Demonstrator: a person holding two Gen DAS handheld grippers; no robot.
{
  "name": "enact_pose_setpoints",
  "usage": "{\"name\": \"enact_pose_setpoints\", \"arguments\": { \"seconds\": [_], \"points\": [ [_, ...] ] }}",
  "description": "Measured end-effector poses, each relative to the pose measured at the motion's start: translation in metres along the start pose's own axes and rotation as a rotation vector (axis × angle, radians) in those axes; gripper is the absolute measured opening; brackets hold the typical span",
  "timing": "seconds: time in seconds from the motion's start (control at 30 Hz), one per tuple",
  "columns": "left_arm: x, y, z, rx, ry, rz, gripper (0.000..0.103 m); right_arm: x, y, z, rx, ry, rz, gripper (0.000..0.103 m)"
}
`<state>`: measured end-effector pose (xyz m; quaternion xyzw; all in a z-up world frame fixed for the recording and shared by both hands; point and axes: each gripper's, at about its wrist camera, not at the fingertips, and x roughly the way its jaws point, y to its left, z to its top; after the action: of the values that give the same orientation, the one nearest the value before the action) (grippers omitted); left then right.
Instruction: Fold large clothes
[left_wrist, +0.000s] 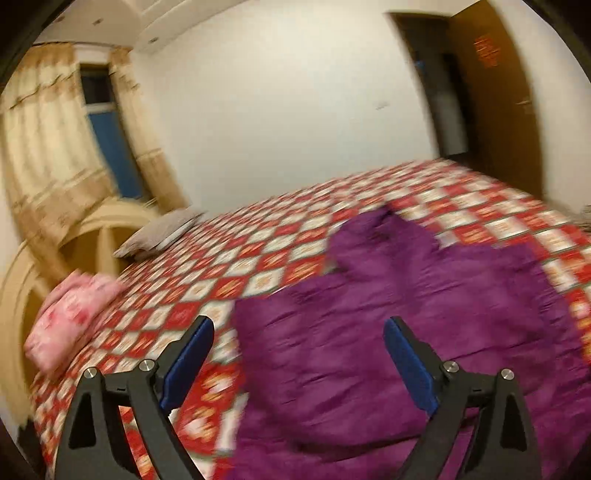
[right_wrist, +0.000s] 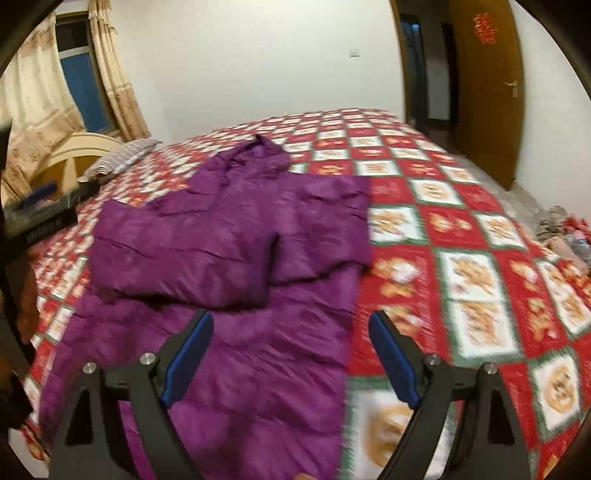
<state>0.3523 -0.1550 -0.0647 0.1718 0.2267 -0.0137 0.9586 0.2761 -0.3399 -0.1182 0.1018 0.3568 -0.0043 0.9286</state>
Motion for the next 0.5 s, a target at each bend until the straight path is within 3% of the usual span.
{"name": "enact_pose_setpoints", "arguments": {
  "seconds": [0.07,0.13,0.23,0.27,0.3,0.33,0.4,0.5],
  "points": [
    [0.027,0.025,-0.025,0.001,0.078,0.12,0.093,0.018,0.01,0.011,-0.009,0.027,0.017,0.088],
    [0.048,0.043,-0.046,-0.004,0.146,0.193,0.093,0.038,0.015,0.018,0.001,0.078,0.038,0.088],
    [0.078,0.073,-0.087,-0.028,0.273,0.249,0.093,0.077,0.021,0.025,0.01,0.168,0.021,0.08],
    [0.084,0.077,-0.096,-0.029,0.299,0.254,0.093,0.085,0.022,0.025,0.01,0.188,0.012,0.065],
    [0.09,0.081,-0.106,-0.025,0.329,0.265,0.093,0.091,0.022,0.026,0.007,0.199,0.011,0.035],
    [0.094,0.085,-0.115,-0.024,0.348,0.265,0.093,0.094,0.023,0.026,0.0,0.203,0.003,0.023],
    [0.098,0.088,-0.125,-0.025,0.37,0.259,0.093,0.087,0.021,0.033,-0.02,0.16,-0.036,0.015],
    [0.104,0.093,-0.132,-0.045,0.401,0.242,0.093,0.074,0.008,0.046,-0.002,0.088,-0.127,0.013]
  ]
}}
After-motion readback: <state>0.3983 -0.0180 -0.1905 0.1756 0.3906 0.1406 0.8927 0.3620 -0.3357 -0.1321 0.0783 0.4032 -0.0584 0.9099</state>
